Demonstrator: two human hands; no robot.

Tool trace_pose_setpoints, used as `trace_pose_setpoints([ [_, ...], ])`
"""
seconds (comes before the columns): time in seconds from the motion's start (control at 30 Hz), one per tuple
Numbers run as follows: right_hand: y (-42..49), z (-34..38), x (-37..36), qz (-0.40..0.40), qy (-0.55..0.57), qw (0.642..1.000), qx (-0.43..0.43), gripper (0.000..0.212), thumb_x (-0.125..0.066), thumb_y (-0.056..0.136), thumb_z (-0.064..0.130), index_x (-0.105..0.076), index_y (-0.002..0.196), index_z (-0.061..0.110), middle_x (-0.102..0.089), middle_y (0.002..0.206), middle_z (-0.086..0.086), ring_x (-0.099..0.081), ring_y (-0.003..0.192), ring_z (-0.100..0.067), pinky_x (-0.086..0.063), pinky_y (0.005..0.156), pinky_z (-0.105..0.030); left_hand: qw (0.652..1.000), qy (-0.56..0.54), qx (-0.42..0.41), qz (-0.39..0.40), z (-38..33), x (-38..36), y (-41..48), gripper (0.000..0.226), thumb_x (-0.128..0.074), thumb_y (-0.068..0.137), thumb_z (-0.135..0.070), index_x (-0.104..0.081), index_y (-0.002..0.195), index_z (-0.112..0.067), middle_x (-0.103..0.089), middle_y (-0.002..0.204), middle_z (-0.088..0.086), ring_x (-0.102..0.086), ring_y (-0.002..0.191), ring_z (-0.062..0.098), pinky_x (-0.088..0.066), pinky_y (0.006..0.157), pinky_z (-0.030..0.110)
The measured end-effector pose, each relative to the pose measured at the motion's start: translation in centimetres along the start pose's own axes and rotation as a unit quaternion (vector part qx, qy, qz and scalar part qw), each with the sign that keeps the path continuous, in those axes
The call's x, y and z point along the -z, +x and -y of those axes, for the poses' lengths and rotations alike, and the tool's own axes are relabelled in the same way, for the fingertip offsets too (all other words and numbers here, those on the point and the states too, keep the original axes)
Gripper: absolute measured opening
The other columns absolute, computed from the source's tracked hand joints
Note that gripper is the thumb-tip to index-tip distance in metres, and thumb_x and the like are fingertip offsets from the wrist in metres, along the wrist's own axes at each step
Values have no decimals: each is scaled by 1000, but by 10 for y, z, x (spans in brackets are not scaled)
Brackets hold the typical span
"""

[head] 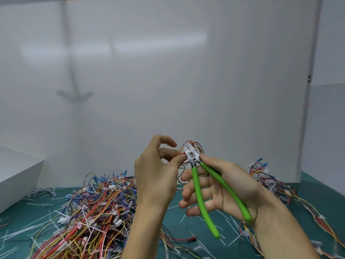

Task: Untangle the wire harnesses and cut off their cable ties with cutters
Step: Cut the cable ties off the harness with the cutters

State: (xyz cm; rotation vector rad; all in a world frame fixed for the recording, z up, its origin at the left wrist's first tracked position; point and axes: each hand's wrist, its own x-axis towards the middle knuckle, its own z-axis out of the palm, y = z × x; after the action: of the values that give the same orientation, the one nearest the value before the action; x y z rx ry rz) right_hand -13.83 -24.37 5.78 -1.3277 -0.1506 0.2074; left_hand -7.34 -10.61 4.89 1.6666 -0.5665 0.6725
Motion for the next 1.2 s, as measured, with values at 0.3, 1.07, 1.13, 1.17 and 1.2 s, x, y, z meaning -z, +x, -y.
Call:
trace_pose_setpoints([
  [0.3,1,1,1,-28,-3,1000,4,59,-41,98,49,-75,75,6,-63,68,-18,-67,58,-32,-57,56,-38,999,24,-21,-8,-1,-2,-1,33,-82,75,-13,-54,81,-29,-72,72,-22,-66,71,-7,-43,62,10],
  [1.07,-1,1,-1,-41,-8,999,-8,53,-39,100,50,-61,78,7,-50,59,-8,-53,45,-22,-50,46,-30,999,24,-38,-11,0,-4,-2,36,-81,75,-7,-51,76,-28,-72,71,-17,-67,70,-5,-42,63,5],
  [1.13,0,1,0,-37,-12,999,-4,54,-39,99,50,-63,76,7,-50,58,-8,-53,45,-22,-50,46,-30,999,18,-34,-13,0,-4,-1,36,-81,75,-8,-51,75,-28,-72,71,-16,-67,69,-5,-43,62,6],
  [1.17,0,0,0,-35,-14,999,2,55,-41,98,51,-65,75,7,-51,58,-9,-54,45,-23,-51,46,-30,999,15,-32,-15,1,-3,-1,36,-81,75,-8,-51,75,-27,-72,70,-16,-67,69,-4,-44,61,8],
  [1.2,1,0,0,-32,-18,999,10,56,-43,96,52,-68,74,7,-53,59,-10,-55,46,-24,-52,47,-31,999,12,-27,-17,1,-2,0,35,-81,76,-9,-51,76,-27,-72,70,-16,-67,68,-3,-45,60,11],
])
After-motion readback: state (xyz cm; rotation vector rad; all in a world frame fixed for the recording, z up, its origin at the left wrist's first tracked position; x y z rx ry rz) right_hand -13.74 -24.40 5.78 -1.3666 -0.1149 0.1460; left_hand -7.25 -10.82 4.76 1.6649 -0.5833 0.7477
